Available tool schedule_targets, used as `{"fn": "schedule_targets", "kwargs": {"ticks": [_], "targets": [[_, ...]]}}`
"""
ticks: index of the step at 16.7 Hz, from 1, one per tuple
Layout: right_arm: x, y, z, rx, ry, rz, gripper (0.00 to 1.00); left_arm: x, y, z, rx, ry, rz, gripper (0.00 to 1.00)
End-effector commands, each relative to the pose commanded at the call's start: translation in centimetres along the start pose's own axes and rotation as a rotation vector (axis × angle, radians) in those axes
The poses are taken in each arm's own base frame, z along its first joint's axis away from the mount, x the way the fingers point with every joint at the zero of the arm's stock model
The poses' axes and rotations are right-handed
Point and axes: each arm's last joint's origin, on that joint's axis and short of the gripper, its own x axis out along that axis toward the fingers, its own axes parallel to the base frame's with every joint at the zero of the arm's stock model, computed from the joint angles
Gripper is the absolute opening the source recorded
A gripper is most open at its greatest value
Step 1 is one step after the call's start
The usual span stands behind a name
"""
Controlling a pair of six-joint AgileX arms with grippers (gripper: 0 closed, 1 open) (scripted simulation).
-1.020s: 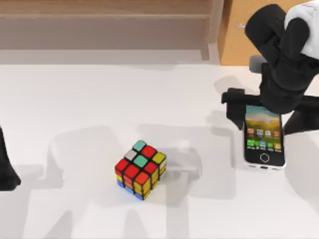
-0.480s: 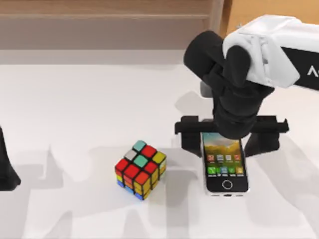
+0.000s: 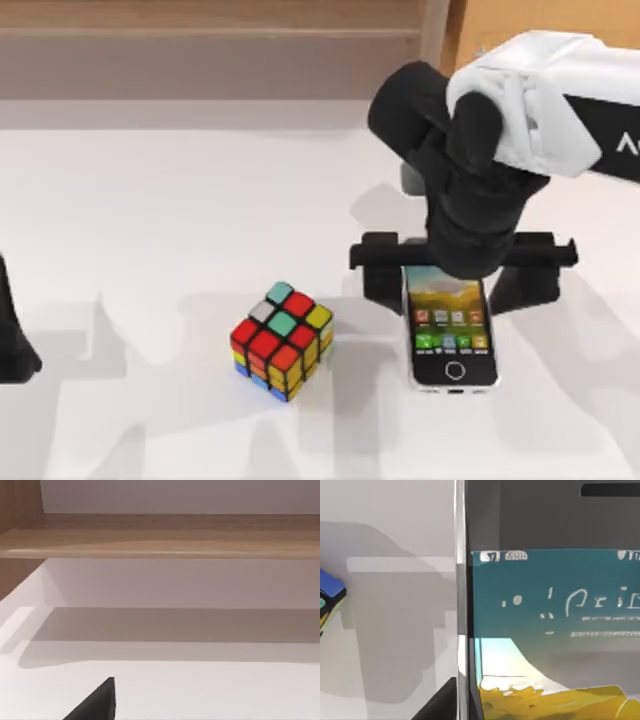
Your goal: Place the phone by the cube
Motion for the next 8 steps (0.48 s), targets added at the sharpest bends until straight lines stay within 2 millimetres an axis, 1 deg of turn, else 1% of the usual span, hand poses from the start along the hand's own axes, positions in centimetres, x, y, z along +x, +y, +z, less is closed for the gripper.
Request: {"fn": "schedule_targets", "kwargs": {"ticks": [8], "targets": [[0.54, 0.22, 0.18, -0.001, -0.037, 0.031, 0.0, 0.0, 0.0, 0.0, 0.0, 0.0, 0.0, 1.0]]}}
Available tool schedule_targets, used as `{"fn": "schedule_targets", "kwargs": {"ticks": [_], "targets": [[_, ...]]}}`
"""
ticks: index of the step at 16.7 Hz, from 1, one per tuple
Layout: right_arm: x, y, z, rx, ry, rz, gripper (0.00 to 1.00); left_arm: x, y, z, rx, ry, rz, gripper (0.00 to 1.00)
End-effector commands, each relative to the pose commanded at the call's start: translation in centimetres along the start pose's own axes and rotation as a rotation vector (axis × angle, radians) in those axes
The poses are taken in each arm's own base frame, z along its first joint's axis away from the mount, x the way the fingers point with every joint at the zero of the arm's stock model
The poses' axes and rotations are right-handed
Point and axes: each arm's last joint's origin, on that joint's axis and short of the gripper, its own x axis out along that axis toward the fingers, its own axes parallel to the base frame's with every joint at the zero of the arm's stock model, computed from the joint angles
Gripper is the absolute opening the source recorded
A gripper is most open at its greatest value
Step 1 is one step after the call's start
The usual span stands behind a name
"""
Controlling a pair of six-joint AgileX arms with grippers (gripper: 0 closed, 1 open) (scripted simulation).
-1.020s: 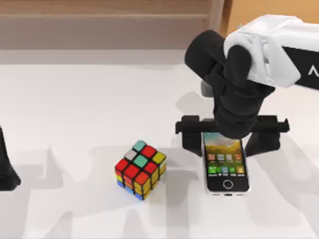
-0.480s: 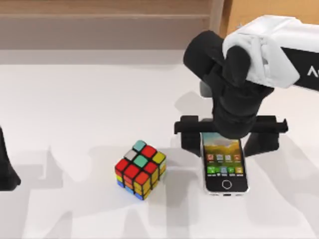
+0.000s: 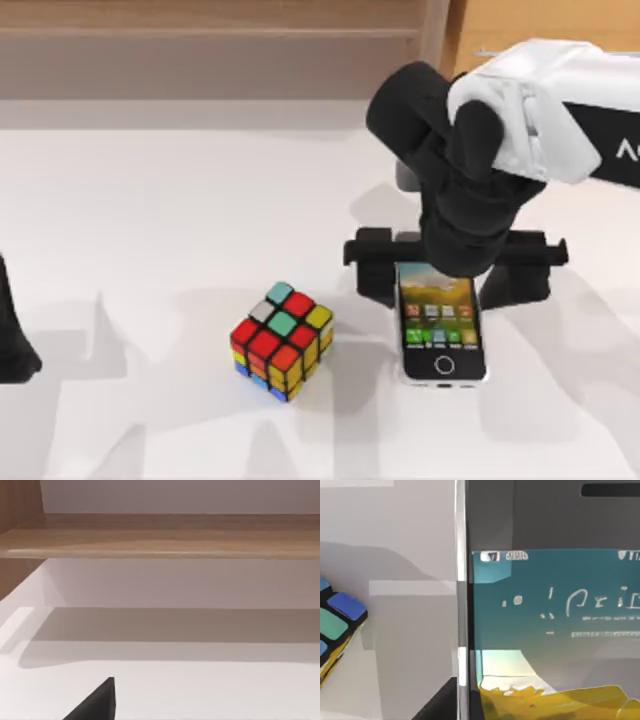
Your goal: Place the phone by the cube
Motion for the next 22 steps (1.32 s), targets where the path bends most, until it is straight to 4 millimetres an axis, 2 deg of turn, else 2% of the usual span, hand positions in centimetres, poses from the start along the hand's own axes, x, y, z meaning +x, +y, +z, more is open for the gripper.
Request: {"fn": "schedule_targets", "kwargs": {"ticks": [7, 14, 18, 22], "targets": [[1.6, 0.1, 0.0, -0.002, -0.013, 0.01, 0.0, 0.0, 0.0, 0.0, 0.0, 0.0, 0.0, 1.0], [4.9, -0.2, -0.6, -0.004, 0.043, -0.037, 0.0, 0.0, 0.0, 0.0, 0.0, 0.0, 0.0, 1.0], [5.0, -0.3, -0.6, -0.004, 0.045, -0.038, 0.0, 0.0, 0.0, 0.0, 0.0, 0.0, 0.0, 1.0], [5.0, -0.3, -0.6, -0.004, 0.045, -0.038, 0.3, 0.0, 0.0, 0.0, 0.0, 0.0, 0.0, 1.0]]}}
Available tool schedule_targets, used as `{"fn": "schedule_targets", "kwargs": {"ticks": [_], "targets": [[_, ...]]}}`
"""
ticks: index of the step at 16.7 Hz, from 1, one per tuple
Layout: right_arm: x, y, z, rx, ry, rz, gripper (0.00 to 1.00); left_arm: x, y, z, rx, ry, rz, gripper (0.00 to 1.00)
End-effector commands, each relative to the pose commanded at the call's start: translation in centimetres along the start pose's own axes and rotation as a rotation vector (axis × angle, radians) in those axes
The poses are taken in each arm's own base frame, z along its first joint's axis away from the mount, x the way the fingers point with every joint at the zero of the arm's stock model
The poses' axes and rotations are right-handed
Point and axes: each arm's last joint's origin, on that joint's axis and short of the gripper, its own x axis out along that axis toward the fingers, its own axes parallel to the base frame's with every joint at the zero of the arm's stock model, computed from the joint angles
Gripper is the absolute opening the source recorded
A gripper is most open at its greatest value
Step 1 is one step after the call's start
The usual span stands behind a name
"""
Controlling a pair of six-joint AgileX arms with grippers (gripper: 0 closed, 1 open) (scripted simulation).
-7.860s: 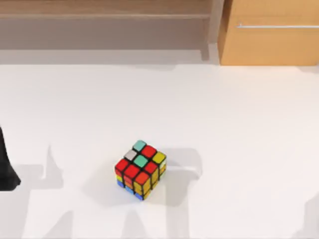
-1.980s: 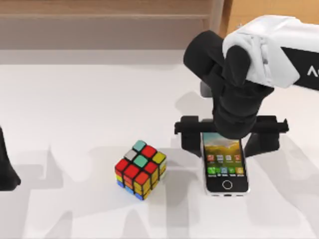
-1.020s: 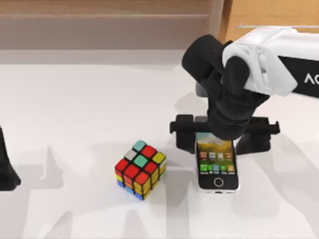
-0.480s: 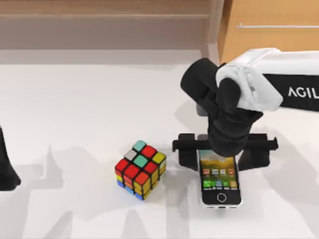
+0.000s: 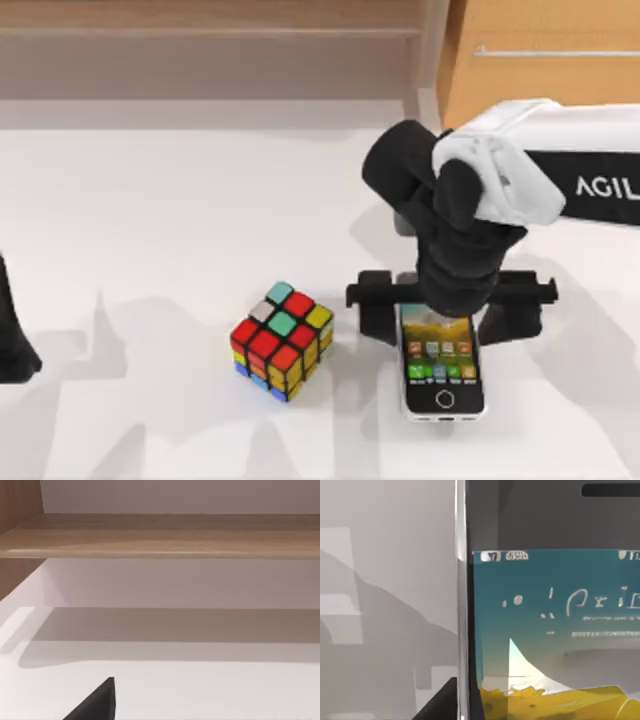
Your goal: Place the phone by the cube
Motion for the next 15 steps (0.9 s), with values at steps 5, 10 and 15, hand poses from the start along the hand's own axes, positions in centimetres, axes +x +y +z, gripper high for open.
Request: {"fn": "schedule_targets", "kwargs": {"ticks": [5, 10, 15], "targets": [[0.0, 0.0, 0.0, 0.0, 0.0, 0.0, 0.68, 0.0, 0.0, 0.0, 0.0, 0.0, 0.0, 1.0], [0.0, 0.0, 0.0, 0.0, 0.0, 0.0, 1.0, 0.0, 0.0, 0.0, 0.0, 0.0, 0.0, 1.0], [0.0, 0.0, 0.0, 0.0, 0.0, 0.0, 1.0, 0.0, 0.0, 0.0, 0.0, 0.0, 0.0, 1.0]]}}
